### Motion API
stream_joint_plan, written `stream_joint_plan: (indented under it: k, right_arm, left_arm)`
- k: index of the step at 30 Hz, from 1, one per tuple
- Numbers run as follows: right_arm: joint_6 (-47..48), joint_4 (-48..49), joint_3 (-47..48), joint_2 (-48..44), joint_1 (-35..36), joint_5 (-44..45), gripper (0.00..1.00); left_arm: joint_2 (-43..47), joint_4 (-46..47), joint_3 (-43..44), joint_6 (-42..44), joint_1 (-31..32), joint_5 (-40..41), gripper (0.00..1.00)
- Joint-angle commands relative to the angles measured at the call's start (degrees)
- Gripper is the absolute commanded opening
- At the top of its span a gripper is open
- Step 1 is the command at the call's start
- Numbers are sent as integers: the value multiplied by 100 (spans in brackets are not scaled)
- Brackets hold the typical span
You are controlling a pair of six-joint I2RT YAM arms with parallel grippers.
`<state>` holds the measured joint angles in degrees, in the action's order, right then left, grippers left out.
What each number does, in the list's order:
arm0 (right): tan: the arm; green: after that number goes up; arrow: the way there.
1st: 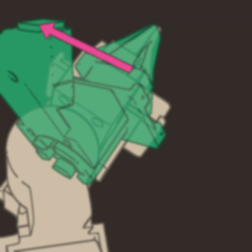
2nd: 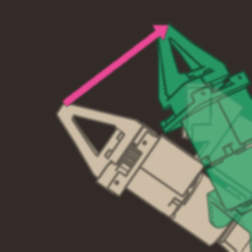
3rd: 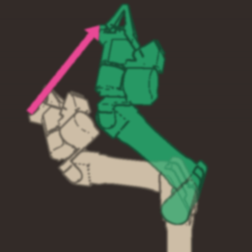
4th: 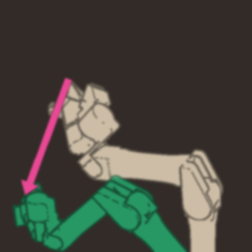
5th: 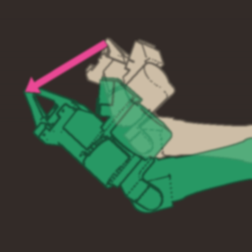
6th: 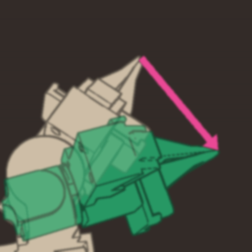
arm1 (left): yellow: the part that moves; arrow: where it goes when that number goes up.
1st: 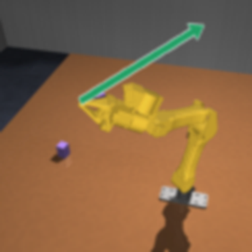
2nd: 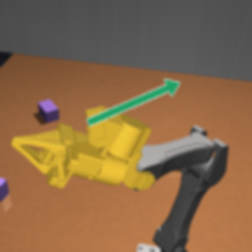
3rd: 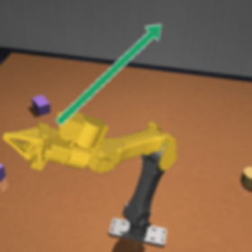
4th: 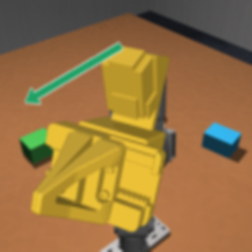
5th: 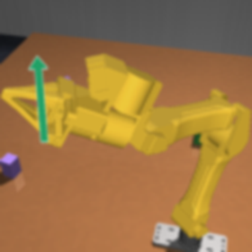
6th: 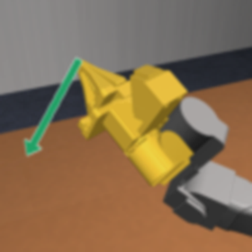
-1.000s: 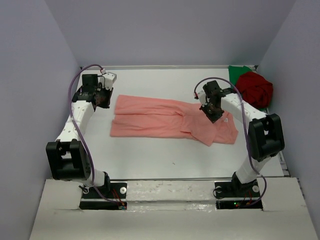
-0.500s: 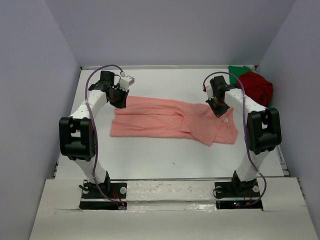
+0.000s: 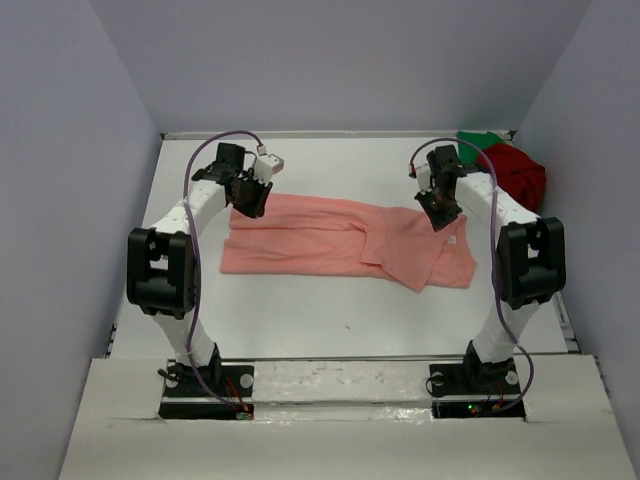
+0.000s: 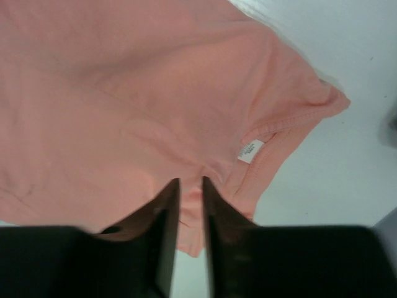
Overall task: Fold and stack the t-shirts
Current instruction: Fold the other side of the tshirt into a rectangle
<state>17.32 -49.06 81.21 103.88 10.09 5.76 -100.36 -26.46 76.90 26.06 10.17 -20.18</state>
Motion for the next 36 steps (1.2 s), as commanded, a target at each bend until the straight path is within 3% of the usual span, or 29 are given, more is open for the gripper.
stream_joint_plan:
  k: [1,2,11,16,22,36]
  right_arm:
    - [87,-236,483,-34,-24,-794,35]
    - [87,-236,492,-86,-24,-883,44]
    - [166,-60,9,-482,-24,-1350,44]
    - [219,28,-315,-649,-129,-1428,42]
    - [254,142,-474,-763,-244,-1499,34]
    - [298,72,-518,-588,-297,-1727,31]
  left_arm:
    - [34,343,70,162,134,6,30]
    - [34,404,88,197,160,-3,33]
    - [-502,282,852,698,660,-153,34]
    - [-774,475,914,769,960,-48,42]
    - [-1293,317,1266,839,1241,110,40]
    - [-1513,633,1204,883,1470,595,40]
